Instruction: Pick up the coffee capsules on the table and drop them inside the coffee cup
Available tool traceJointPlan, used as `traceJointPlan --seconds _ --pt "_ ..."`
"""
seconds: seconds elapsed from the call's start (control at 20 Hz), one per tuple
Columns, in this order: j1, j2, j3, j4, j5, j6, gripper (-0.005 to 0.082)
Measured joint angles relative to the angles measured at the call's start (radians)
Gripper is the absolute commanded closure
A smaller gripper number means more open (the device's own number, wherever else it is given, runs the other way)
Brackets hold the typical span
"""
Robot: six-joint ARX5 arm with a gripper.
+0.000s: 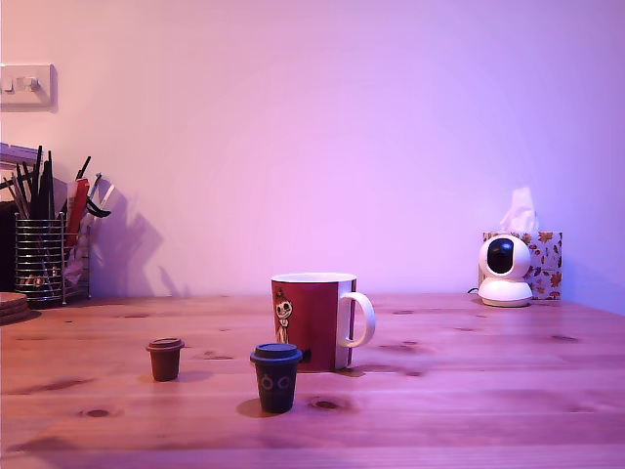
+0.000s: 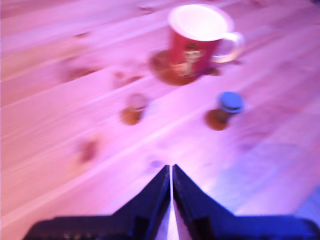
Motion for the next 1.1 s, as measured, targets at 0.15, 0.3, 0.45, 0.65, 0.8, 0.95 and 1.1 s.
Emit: traceJointPlan --seconds 0.15,0.3,0.45,0.65,0.8,0.95,1.1 --pt "-0.004 0.081 0.002 0.025 0.045 0.024 0.0401" --pt "-0.027 0.151 0.002 0.09 0.058 0.146 0.0306" --pt "-0.035 0.22 0.002 0.134 0.062 0.252 0.0306" --pt "-0.035 0.365 0.002 0.26 0.064 0.255 0.0307" --pt "-0.035 0.473 0.004 0.372 0.072 0.255 0.0309" --pt "-0.035 0.612 0.006 0.486 0.097 0.25 0.0311" --pt "-0.035 0.736 0.006 0.61 0.106 0.228 0.0324"
